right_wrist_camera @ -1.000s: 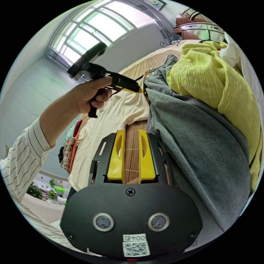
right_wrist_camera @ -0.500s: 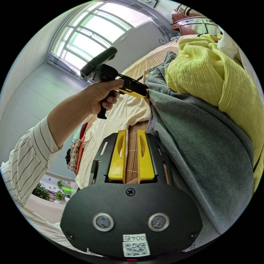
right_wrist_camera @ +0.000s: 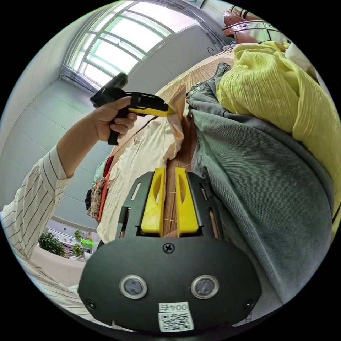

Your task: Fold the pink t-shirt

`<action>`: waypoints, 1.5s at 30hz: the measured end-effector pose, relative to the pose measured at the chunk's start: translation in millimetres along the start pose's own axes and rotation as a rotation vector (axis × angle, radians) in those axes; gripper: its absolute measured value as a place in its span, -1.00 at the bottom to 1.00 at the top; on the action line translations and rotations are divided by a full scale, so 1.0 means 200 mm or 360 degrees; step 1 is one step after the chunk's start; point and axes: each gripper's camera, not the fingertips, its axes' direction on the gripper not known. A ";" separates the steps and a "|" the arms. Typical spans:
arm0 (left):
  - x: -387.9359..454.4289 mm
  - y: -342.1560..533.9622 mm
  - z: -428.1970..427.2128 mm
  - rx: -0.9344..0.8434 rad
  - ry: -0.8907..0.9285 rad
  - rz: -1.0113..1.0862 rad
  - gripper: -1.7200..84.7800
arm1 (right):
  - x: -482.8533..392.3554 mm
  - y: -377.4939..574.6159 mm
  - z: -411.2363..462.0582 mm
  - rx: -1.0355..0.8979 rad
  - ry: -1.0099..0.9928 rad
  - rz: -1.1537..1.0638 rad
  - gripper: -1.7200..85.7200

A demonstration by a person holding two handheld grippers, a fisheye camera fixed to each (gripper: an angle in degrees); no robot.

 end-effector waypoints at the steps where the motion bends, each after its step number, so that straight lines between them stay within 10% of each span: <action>1: -0.12 0.04 -0.06 0.0035 0.0130 -0.0030 -0.94 | 0.00 0.00 0.01 -0.0007 -0.0001 -0.0002 -0.82; 17: -1.40 0.77 -0.26 0.0489 0.0773 -0.0292 -0.93 | -0.10 0.03 0.26 -0.0175 -0.0050 -0.0098 -0.83; 34: -1.59 1.06 -0.33 0.0381 0.0516 -0.0516 -0.91 | -0.60 -0.17 0.72 -0.0281 0.0639 -0.0619 -0.82; 45: -1.20 1.22 -0.55 0.0778 0.0069 -0.0167 -0.95 | -0.77 -0.28 0.82 -0.0253 0.0500 -0.0692 -0.91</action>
